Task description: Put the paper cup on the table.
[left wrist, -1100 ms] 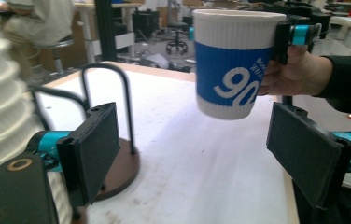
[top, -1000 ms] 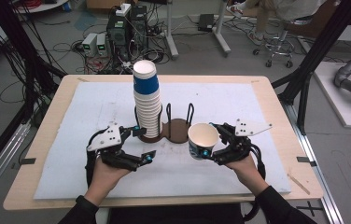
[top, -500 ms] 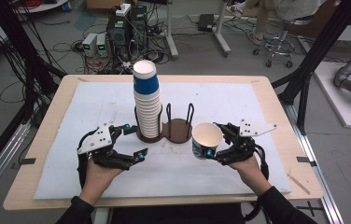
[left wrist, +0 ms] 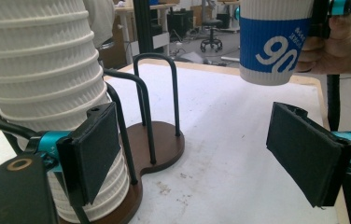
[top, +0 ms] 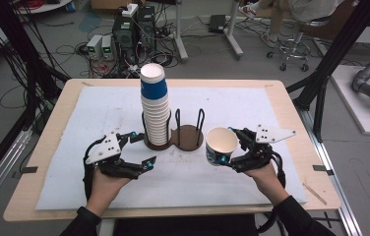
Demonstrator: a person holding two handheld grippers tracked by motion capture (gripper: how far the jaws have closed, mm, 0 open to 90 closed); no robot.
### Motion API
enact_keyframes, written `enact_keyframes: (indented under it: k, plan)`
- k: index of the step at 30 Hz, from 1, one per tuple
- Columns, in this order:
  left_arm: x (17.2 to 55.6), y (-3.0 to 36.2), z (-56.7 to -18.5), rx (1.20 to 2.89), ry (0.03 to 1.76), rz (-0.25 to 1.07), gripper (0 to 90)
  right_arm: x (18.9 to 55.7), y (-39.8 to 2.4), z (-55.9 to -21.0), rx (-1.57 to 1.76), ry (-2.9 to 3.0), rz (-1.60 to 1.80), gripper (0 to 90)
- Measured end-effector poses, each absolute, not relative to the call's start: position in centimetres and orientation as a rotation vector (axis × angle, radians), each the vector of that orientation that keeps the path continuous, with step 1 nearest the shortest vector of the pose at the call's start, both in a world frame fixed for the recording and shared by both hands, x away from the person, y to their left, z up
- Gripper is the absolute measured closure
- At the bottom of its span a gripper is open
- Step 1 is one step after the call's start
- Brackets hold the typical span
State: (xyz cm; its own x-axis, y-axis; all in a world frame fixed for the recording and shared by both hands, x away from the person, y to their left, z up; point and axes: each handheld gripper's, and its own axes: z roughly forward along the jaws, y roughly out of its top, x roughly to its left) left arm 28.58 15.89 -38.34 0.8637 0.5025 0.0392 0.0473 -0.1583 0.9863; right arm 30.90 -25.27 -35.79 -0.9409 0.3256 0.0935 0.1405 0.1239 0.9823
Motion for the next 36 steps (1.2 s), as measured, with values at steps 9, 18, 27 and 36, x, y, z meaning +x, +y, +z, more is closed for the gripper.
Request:
enact_keyframes:
  k: [9, 18, 27, 36]
  plan:
    - [28.4, 16.1, -38.3, 1.701, 0.44, 0.436, 17.3, 31.4, -27.0, -35.0, 0.522, 2.188, 1.919, 19.5]
    - [28.5, 16.2, -38.4, 1.7, 0.453, 0.441, 17.3, 32.4, -28.9, -34.3, 0.597, 2.129, 1.886, 19.7]
    - [28.6, 16.2, -38.4, 1.7, 0.453, 0.439, 17.3, 33.6, -31.0, -34.5, 0.691, 2.07, 1.835, 19.9]
    - [28.8, 16.0, -38.6, 1.705, 0.454, 0.431, 17.3, 35.4, -32.3, -35.0, 0.765, 1.985, 1.789, 20.1]
